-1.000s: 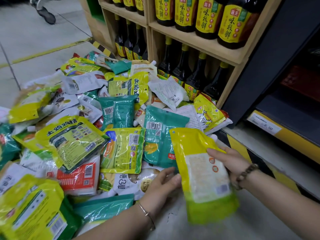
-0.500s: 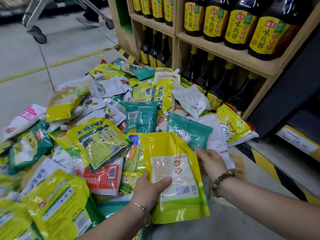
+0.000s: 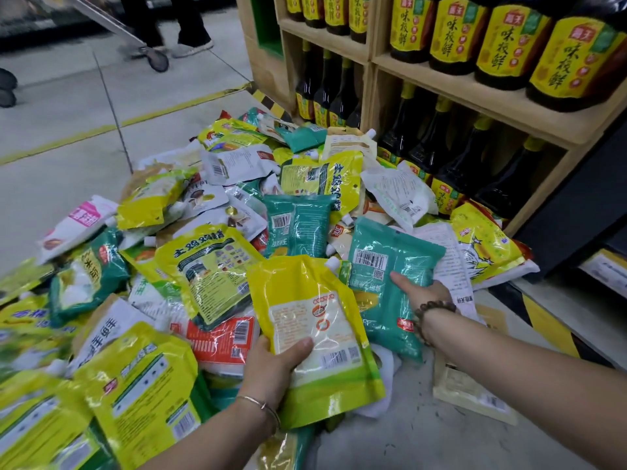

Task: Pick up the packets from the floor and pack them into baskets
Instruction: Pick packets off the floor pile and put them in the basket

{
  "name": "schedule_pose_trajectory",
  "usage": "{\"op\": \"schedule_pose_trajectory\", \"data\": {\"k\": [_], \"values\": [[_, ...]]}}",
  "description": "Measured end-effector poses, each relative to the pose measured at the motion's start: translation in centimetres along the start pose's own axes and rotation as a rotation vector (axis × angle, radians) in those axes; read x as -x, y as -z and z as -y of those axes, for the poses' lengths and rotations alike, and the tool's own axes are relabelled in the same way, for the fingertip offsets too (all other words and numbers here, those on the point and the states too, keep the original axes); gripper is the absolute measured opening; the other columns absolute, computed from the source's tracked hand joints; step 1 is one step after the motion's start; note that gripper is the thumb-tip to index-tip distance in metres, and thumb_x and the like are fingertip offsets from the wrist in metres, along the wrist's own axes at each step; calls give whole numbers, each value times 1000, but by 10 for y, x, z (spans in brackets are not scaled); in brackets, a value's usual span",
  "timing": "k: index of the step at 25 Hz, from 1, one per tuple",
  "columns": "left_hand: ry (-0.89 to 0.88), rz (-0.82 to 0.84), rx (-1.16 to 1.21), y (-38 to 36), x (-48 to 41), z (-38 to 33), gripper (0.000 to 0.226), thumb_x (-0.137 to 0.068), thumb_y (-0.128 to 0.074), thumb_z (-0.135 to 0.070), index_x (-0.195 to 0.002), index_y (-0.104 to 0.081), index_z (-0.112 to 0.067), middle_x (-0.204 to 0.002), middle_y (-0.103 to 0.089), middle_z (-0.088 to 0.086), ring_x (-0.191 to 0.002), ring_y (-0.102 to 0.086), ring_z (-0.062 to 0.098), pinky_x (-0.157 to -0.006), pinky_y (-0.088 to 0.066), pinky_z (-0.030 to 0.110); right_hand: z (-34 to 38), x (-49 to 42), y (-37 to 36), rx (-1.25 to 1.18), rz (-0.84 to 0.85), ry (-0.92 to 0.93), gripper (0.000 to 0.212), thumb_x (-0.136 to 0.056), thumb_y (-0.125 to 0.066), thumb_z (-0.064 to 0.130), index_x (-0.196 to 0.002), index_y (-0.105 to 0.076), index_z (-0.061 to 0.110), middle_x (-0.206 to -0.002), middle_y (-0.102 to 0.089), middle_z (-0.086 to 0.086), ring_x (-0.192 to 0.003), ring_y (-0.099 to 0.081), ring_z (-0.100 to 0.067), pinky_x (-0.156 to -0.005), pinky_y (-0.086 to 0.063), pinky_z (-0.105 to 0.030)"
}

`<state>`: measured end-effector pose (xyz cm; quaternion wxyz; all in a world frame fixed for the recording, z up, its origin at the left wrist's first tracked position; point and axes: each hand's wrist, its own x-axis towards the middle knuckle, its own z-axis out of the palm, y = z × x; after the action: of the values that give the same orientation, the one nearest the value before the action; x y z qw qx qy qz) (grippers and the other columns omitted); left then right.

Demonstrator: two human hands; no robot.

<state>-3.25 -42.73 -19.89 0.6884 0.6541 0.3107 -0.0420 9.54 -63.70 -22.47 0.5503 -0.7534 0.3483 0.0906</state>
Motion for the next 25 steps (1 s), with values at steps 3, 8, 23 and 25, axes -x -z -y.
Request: {"op": "schedule_pose_trajectory", "data": {"k": [3,8,23,25], "values": [[-89,15,-161,7,-4,-4,33,-70,-78,-2,-94,-60,-16,-81,-69,-8,-61,-66,-2,-59,-52,13,-3,-3,5,42,-8,95,88,-75,-75,42,-144,-32,6,-145,-41,-13,-132,-40,-32,-105,-34,-42],[-118,-16,-195,2,-7,-12,30,-71,-78,-6,-95,-61,-12,-83,-69,-6,-67,-65,4,-56,-47,14,-7,1,27,-74,7,177,53,-83,-70,31,-126,-54,5,-108,-58,-4,-108,-56,-27,-89,-44,-33],[-326,288,-124,-99,18,-34,25,-74,-74,0,-83,-59,-18,-81,-68,-5,-59,-62,-8,-55,-47,6,-14,68,180,-350,-90,255,16,-93,-54,9,-80,-64,11,-63,-69,1,-51,-66,-8,-48,-53,-19],[-339,338,-108,-124,29,-39,25,-75,-73,0,-82,-58,-19,-80,-66,-7,-57,-62,-9,-55,-48,6,-16,83,212,-403,-138,255,16,-93,-53,9,-81,-65,10,-61,-70,2,-53,-67,-10,-50,-54,-23]]}}
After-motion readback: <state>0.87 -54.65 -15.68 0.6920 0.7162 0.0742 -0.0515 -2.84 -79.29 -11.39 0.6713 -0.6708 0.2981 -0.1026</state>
